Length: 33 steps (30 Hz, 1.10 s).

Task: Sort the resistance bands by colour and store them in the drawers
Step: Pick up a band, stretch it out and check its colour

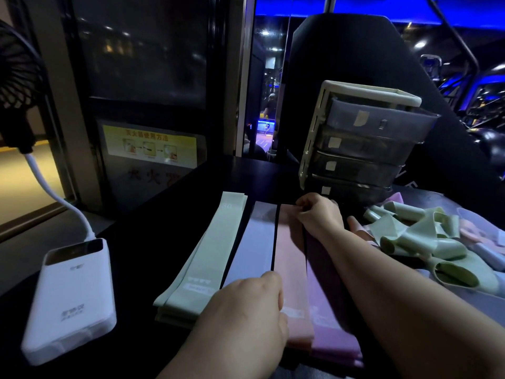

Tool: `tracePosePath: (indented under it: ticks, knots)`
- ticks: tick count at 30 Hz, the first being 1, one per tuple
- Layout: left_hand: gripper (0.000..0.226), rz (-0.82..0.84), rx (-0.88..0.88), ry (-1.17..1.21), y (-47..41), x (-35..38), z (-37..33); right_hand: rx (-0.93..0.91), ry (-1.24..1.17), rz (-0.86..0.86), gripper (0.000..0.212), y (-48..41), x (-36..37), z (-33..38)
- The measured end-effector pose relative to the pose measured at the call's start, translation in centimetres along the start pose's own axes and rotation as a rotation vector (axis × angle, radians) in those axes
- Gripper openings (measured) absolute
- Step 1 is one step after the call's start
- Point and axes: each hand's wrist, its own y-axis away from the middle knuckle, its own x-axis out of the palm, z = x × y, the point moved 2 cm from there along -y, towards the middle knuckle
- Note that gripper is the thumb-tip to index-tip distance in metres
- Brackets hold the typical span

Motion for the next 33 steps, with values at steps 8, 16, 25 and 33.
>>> tracePosePath:
  ticks: [8,16,25,33]
  knots:
    - [0.01,-0.035,0.014,0.012,0.0,-0.4,-0.1,0.017,-0.106,-0.052,0.018,0.0,-1.1,-0.1]
    - [0.012,-0.089,-0.02,0.032,-0.5,-0.7,-0.5,0.01,-0.154,-0.073,0.018,0.7,-3.6,0.7]
    - [0.015,-0.19,-0.037,0.081,-1.3,0.0,-3.5,0.018,-0.123,-0.047,0.016,4.3,-8.4,-1.5]
    - [0.016,-0.16,0.056,0.089,-4.1,2.8,-10.9,-0.017,0.033,-0.067,0.01,6.7,-16.2,-7.0]
